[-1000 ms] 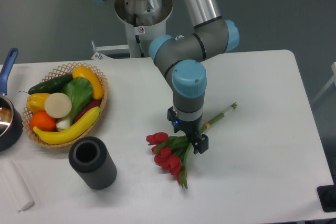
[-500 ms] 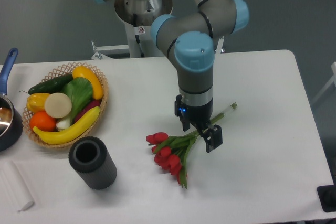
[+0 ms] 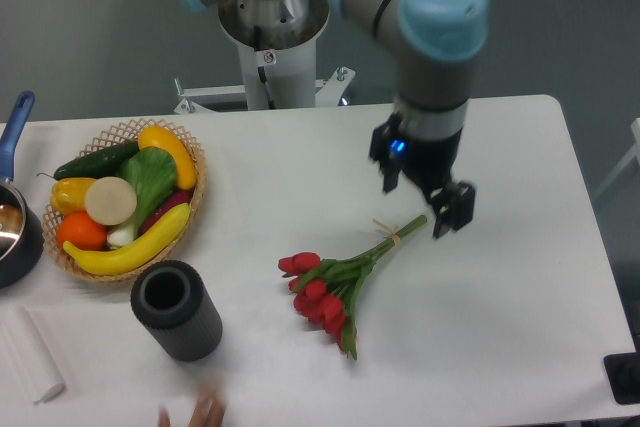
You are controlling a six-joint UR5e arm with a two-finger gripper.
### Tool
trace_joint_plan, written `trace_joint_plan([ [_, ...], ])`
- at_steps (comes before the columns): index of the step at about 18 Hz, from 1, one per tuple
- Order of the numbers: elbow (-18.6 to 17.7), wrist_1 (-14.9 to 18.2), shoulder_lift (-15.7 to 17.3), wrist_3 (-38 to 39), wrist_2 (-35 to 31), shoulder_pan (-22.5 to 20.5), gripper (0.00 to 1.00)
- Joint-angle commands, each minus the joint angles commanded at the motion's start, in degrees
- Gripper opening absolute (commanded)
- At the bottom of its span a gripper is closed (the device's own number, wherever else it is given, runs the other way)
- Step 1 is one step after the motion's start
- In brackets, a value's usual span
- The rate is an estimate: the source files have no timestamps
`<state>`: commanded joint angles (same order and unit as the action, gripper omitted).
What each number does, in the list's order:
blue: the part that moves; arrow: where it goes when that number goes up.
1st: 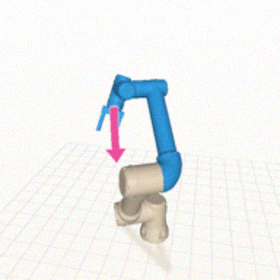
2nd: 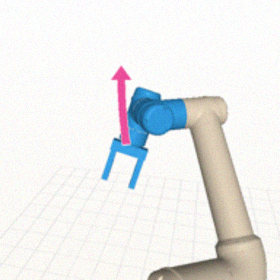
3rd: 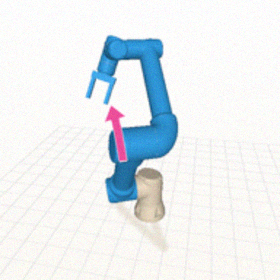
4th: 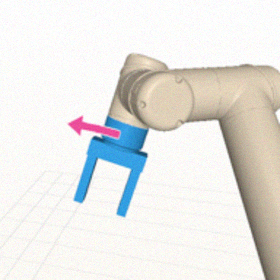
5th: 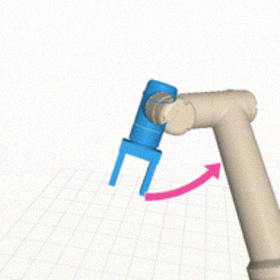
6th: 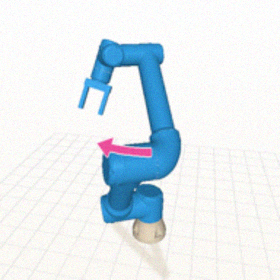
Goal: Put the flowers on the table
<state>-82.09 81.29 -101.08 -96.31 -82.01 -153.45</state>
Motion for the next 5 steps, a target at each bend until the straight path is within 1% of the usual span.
trace_joint_plan([
  [2,-0.26,0.63,0.88,-2.03,1.32,-1.24,1.0],
  [5,-0.88,0.63,1.06,-2.3,2.12,-1.68,1.0],
])
